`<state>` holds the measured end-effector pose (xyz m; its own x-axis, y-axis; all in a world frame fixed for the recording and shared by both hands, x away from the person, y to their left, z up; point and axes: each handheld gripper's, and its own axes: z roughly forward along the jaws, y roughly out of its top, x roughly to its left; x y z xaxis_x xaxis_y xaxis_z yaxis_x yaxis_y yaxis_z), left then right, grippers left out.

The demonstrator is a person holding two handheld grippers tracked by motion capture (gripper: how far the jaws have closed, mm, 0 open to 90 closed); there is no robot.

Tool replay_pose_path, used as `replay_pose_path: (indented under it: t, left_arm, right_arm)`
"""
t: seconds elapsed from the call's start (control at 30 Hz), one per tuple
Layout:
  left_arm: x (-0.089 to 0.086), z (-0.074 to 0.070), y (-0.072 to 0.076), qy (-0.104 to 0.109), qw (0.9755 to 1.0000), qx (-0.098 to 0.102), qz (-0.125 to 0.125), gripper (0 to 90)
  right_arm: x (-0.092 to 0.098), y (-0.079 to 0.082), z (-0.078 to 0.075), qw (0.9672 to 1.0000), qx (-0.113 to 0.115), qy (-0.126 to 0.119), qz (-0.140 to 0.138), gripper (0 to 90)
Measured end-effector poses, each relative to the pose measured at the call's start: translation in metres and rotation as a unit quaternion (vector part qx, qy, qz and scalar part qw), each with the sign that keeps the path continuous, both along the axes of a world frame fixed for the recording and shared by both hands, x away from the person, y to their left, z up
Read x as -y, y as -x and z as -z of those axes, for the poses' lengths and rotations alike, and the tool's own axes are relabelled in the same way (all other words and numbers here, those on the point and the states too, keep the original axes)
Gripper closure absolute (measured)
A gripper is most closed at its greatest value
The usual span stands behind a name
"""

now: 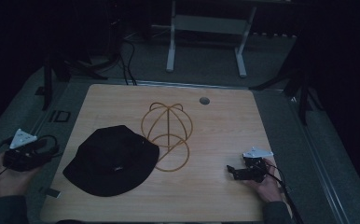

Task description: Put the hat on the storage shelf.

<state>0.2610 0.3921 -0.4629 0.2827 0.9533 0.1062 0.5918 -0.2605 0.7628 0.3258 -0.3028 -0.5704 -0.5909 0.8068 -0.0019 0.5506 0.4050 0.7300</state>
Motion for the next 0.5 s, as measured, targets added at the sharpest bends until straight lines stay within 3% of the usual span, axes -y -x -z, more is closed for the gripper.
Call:
replay_pose_path:
  t: [0.33,0.5]
  left_arm:
    - [0.0021,0.0028,-0.0003,0.006,0.9997,-0.019,0.011,51.0]
    - [0.0074,0.0029,-0.0028,0.008,0.9989,-0.035,0.031,55.2]
  right_arm:
    - [0.0000,0.0000,0.0000,1.0000,0.000,0.000,0.000,10.8]
    - [0.0000,0.0000,0.0000,1.0000,0.000,0.000,0.000,10.8]
